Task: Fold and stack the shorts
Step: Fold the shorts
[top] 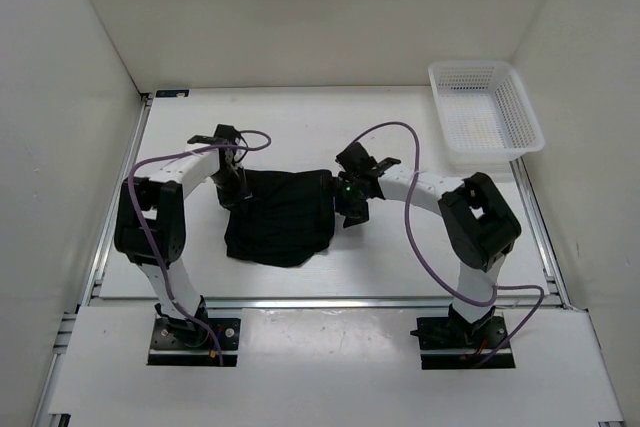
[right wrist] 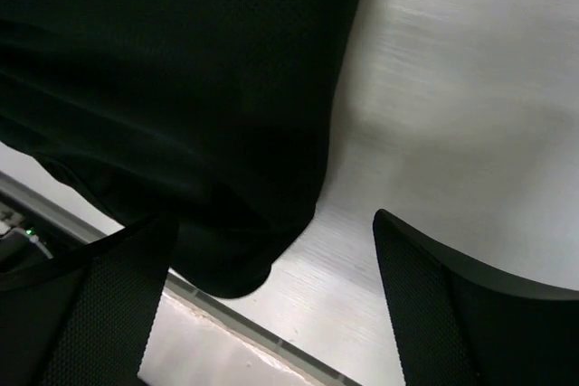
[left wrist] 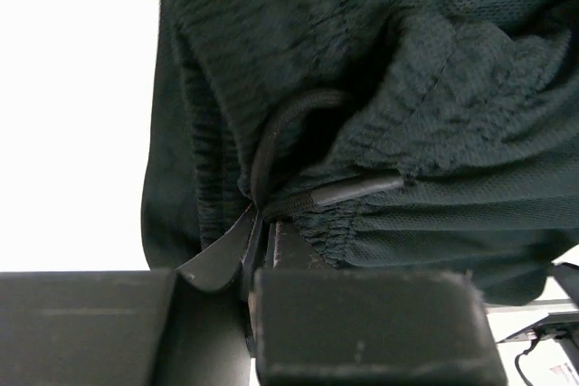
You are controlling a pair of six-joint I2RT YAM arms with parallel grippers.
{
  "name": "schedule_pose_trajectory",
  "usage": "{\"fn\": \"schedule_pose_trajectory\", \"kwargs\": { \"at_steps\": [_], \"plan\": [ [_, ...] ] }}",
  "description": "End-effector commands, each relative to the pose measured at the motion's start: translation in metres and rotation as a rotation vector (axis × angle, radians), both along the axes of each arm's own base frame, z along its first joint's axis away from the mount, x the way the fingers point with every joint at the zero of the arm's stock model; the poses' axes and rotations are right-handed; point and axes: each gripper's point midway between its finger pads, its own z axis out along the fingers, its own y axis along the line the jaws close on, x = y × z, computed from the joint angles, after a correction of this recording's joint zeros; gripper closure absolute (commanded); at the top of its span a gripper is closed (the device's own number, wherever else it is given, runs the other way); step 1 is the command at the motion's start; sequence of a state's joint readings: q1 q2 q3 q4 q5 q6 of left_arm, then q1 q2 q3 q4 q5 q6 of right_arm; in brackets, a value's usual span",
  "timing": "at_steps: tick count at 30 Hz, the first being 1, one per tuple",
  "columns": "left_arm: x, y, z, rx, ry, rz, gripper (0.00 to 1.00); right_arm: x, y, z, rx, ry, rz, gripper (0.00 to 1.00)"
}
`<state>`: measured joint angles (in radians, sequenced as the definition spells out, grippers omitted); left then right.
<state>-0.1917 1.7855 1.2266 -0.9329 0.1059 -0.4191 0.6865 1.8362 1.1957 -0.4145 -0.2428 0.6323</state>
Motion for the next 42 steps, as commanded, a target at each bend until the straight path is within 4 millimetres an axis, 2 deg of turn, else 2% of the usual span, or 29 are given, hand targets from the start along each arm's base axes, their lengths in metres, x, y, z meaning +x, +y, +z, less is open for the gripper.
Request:
{"fn": "schedule_pose_trajectory", "kwargs": {
  "at_steps": [1, 2, 5, 6, 8, 9, 13, 16, 19, 22, 24, 25, 26, 28, 29, 30, 31, 32, 34, 35, 37, 38, 39, 40, 41, 42],
  "plan": [
    [0.018, 0.007, 0.030, -0.014, -0.114, 0.028, 0.90, 0.001, 0.033, 0.018, 0.133, -0.007, 0.052, 0.10],
    [0.019, 0.010, 0.033, -0.015, -0.123, 0.038, 0.90, 0.002, 0.032, 0.013, 0.120, -0.003, 0.047, 0.12],
    [0.018, 0.014, 0.036, -0.014, -0.123, 0.048, 0.90, 0.007, 0.035, 0.009, 0.117, -0.005, 0.032, 0.33],
    [0.016, 0.014, 0.039, -0.014, -0.123, 0.048, 0.90, 0.006, 0.032, 0.002, 0.099, 0.009, 0.016, 0.62],
    [0.017, 0.015, 0.045, -0.026, -0.133, 0.057, 0.90, 0.011, 0.028, -0.001, 0.072, -0.010, -0.012, 0.90],
    [0.020, 0.014, 0.048, -0.036, -0.141, 0.055, 0.90, 0.014, 0.028, 0.003, 0.073, -0.028, -0.018, 1.00],
    [0.017, 0.018, 0.065, -0.037, -0.165, 0.055, 0.90, 0.018, 0.015, 0.015, 0.034, -0.083, -0.055, 1.00],
    [0.017, 0.016, 0.066, -0.046, -0.164, 0.053, 0.90, 0.019, 0.005, 0.020, -0.002, -0.116, -0.070, 1.00],
    [0.017, 0.015, 0.056, -0.052, -0.142, 0.052, 0.90, 0.020, -0.005, 0.015, -0.054, -0.124, -0.093, 1.00],
    [0.021, 0.014, 0.041, -0.050, -0.116, 0.061, 0.90, 0.026, -0.003, 0.022, -0.053, -0.145, -0.091, 1.00],
    [0.021, 0.020, 0.029, -0.012, -0.086, 0.067, 0.90, 0.029, 0.003, 0.018, -0.049, -0.138, -0.071, 1.00],
    [0.022, 0.021, 0.018, 0.001, -0.063, 0.080, 0.90, 0.027, 0.004, 0.018, -0.047, -0.129, -0.054, 0.92],
    [0.021, 0.023, 0.014, 0.015, -0.052, 0.081, 0.87, 0.023, 0.008, 0.018, -0.038, -0.122, -0.039, 0.58],
    [0.018, 0.025, 0.008, 0.028, -0.032, 0.093, 0.80, 0.022, 0.006, 0.022, -0.043, -0.130, -0.032, 0.38],
    [0.019, 0.027, 0.011, 0.035, -0.043, 0.095, 0.77, 0.022, 0.008, 0.035, -0.031, -0.167, -0.031, 0.22],
    [0.017, 0.029, 0.013, 0.033, -0.047, 0.114, 0.73, 0.021, 0.002, 0.037, -0.049, -0.184, -0.033, 0.16],
    [0.020, 0.033, 0.024, 0.027, -0.084, 0.127, 0.69, 0.021, -0.006, 0.039, -0.088, -0.218, -0.051, 0.11],
    [0.021, 0.033, 0.031, 0.024, -0.105, 0.128, 0.57, 0.021, -0.014, 0.056, -0.096, -0.254, -0.071, 0.07],
    [0.016, 0.041, 0.050, 0.020, -0.136, 0.153, 0.49, 0.023, -0.032, 0.070, -0.140, -0.309, -0.114, 0.03],
    [0.020, 0.041, 0.064, 0.017, -0.172, 0.143, 0.44, 0.018, -0.047, 0.087, -0.160, -0.349, -0.131, 0.03],
    [0.020, 0.045, 0.083, 0.015, -0.206, 0.144, 0.43, 0.026, -0.076, 0.105, -0.245, -0.445, -0.213, 0.01],
    [0.021, 0.047, 0.105, 0.021, -0.257, 0.139, 0.37, 0.021, -0.094, 0.124, -0.266, -0.488, -0.248, 0.01],
    [0.020, 0.047, 0.117, 0.017, -0.287, 0.139, 0.37, 0.021, -0.106, 0.135, -0.292, -0.528, -0.266, 0.01],
    [0.022, 0.049, 0.131, 0.007, -0.330, 0.139, 0.36, 0.018, -0.119, 0.154, -0.289, -0.579, -0.304, 0.01],
    [0.021, 0.049, 0.157, -0.001, -0.416, 0.130, 0.36, 0.019, -0.144, 0.162, -0.363, -0.618, -0.362, 0.01],
    [0.017, 0.048, 0.170, -0.015, -0.450, 0.127, 0.36, 0.016, -0.155, 0.170, -0.384, -0.644, -0.389, 0.01]
  ]
}}
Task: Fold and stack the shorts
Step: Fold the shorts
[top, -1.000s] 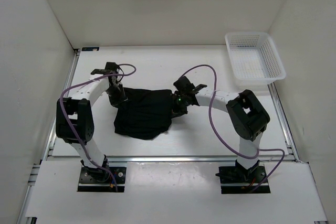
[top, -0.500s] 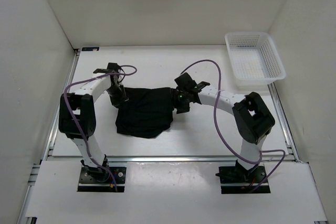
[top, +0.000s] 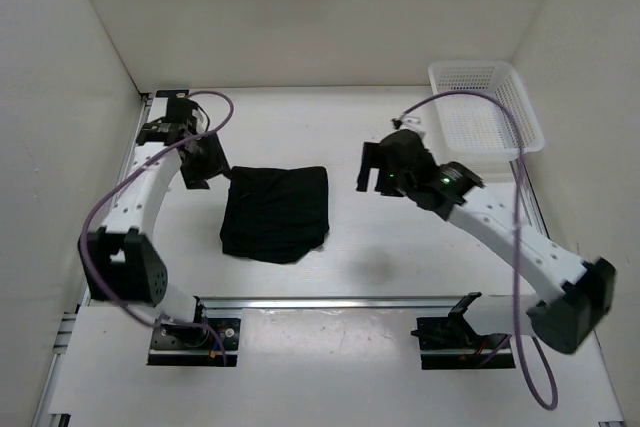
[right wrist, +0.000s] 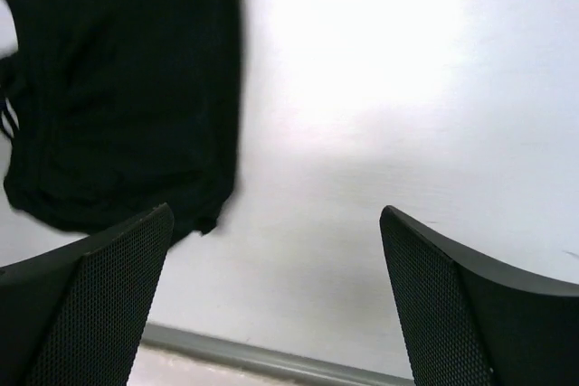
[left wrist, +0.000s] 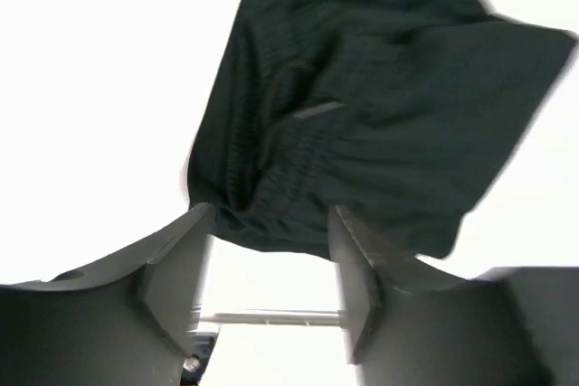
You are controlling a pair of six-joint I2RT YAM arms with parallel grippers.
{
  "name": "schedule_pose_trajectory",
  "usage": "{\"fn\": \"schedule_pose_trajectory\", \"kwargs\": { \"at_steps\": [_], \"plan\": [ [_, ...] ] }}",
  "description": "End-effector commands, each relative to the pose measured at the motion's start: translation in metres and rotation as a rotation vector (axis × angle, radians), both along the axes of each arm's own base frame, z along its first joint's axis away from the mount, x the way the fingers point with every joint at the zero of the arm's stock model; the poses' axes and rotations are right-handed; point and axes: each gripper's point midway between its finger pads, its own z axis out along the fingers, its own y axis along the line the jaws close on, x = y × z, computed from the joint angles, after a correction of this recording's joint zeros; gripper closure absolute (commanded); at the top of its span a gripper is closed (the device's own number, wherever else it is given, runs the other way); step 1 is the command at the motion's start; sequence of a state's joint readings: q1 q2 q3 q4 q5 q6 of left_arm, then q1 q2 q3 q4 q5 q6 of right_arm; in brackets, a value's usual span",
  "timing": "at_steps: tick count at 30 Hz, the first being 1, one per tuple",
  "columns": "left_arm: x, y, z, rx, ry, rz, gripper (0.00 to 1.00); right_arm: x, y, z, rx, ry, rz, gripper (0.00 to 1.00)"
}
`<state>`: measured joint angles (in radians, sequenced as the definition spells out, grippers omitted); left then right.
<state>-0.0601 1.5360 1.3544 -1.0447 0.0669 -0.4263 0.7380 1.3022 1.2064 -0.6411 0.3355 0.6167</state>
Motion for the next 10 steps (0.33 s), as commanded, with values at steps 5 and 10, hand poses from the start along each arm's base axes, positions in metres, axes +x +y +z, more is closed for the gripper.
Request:
{"fn": "schedule_pose_trajectory", "kwargs": {
  "at_steps": [5, 10],
  "plan": [
    [-0.039, 0.006, 0.138, -0.003, -0.432, -0.014, 0.24, -0.024, -0.128, 0.053, -0.236, -0.172, -0.329, 0.01],
    [-0.071, 0.007, 0.164, -0.016, -0.564, -0.004, 0.24, -0.040, -0.146, 0.058, -0.228, -0.197, -0.366, 0.01]
  ]
}}
